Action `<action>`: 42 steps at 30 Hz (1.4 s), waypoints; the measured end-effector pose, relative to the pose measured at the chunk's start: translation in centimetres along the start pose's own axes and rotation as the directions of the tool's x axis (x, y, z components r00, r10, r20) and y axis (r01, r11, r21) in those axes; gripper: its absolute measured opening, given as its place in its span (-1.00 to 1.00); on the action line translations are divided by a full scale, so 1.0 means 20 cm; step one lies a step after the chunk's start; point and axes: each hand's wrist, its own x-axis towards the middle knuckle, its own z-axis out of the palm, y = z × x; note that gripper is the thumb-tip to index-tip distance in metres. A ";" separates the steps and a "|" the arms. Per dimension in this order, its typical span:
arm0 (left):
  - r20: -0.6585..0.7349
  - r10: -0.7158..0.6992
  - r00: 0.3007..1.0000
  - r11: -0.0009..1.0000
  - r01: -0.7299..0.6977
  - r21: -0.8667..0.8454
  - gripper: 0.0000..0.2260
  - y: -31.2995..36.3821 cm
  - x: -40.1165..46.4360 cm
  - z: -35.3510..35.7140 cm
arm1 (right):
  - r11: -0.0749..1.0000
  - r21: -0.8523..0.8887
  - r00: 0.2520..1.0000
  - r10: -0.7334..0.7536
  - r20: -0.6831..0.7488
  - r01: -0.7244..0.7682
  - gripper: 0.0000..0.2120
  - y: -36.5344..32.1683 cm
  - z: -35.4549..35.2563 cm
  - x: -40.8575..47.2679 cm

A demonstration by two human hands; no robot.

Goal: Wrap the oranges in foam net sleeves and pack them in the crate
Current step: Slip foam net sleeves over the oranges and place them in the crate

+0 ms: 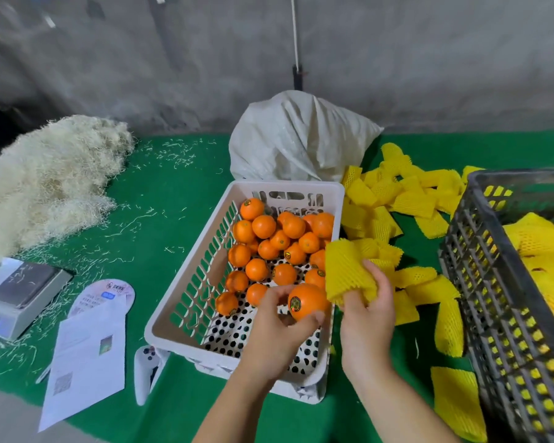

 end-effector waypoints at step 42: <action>0.492 0.002 0.871 0.992 0.062 -0.113 -0.46 0.10 -0.20 0.08 | 0.866 -0.459 0.980 -0.174 0.094 0.197 -0.75 -0.01 -0.42 -0.27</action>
